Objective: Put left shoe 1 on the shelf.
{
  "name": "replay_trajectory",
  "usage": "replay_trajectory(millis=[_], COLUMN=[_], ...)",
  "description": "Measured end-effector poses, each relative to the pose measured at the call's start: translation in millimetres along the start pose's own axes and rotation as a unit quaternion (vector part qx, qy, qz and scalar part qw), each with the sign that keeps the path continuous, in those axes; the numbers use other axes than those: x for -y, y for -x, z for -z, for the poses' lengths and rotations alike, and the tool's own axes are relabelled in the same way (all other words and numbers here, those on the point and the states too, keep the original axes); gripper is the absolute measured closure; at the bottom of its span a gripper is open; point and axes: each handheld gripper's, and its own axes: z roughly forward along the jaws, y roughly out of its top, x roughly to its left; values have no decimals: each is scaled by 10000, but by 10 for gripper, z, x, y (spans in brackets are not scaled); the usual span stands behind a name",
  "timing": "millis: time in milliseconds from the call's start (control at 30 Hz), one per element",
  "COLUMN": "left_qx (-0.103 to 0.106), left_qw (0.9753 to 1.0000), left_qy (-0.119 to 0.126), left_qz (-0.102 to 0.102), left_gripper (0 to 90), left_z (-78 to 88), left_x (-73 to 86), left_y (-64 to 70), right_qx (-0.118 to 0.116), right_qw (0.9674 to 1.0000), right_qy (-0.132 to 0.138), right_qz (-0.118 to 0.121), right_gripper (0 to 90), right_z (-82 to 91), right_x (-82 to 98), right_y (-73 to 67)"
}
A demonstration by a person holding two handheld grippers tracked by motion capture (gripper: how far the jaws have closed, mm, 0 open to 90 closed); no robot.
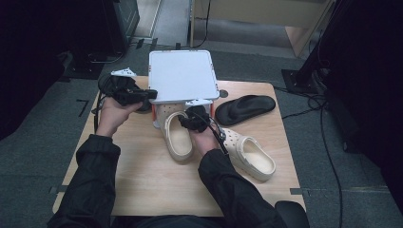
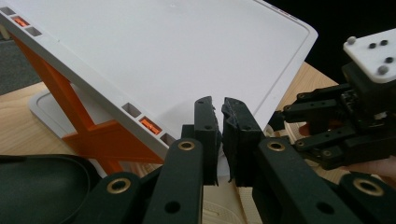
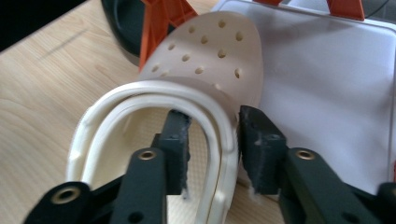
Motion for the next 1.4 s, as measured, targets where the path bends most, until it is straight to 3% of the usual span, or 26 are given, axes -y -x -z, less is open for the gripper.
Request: replay_trajectory(millis=[67, 333, 633, 833, 1400], left_qx=[0, -3, -22, -26, -25], left_qw=[10000, 10000, 10000, 10000, 10000], left_qy=[2, 7, 3, 0, 11], left_qz=[0, 11, 10, 10, 21], left_gripper=[843, 845, 846, 846, 846], left_z=[0, -1, -1, 0, 0], left_x=[1, 2, 2, 2, 5], left_y=[-1, 0, 7, 9, 7], right_qx=[-123, -369, -691, -814, -1184], right_qw=[9999, 9993, 9975, 9963, 9921], right_qy=[31, 7, 91, 16, -116], right_qz=[-45, -24, 83, 277, 409], right_gripper=[579, 576, 670, 741, 815], right_z=[53, 300, 556, 636, 792], right_x=[7, 103, 282, 414, 813], right_y=[13, 44, -10, -77, -177])
